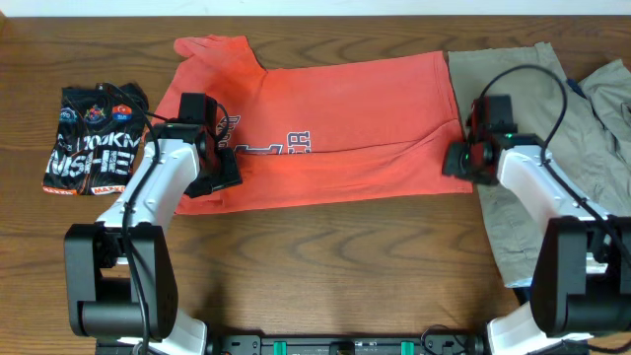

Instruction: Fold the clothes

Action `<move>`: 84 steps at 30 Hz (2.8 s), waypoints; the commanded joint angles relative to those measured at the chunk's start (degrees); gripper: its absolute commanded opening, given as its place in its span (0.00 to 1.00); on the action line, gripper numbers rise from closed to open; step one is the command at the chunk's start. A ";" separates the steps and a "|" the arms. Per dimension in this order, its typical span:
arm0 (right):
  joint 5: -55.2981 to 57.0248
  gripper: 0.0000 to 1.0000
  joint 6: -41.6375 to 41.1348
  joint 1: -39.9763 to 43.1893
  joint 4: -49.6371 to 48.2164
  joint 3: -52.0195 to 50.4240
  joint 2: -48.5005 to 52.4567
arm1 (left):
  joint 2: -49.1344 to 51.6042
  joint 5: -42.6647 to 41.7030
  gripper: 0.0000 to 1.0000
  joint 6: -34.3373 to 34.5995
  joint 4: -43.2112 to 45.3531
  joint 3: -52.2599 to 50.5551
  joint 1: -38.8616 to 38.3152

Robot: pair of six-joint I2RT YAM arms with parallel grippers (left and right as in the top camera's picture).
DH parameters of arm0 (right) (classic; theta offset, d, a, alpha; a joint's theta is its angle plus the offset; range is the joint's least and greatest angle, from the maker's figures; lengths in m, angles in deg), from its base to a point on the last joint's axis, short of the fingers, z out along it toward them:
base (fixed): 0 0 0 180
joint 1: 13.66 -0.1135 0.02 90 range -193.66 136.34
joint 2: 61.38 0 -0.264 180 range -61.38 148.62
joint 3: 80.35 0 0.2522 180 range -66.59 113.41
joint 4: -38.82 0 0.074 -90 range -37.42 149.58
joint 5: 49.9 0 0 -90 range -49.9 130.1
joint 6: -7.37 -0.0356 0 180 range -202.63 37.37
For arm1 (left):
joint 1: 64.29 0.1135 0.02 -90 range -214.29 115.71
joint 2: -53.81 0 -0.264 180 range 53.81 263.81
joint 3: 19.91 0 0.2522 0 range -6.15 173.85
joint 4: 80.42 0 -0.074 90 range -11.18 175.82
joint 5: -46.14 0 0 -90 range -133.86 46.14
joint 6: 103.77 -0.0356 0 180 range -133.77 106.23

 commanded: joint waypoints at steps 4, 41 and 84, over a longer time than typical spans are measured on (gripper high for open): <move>-1.60 0.52 -1.05 0.02 -5.86 1.84 -0.83 | -0.24 4.39 0.58 2.95 0.35 -1.86 -0.02; -3.28 0.01 -11.32 0.46 -26.05 1.84 10.38 | -0.52 -2.21 0.57 -0.33 6.64 -2.62 -0.11; -2.49 0.27 -2.21 0.98 -0.20 1.03 7.87 | 4.35 7.19 0.06 -6.60 9.57 1.05 -5.51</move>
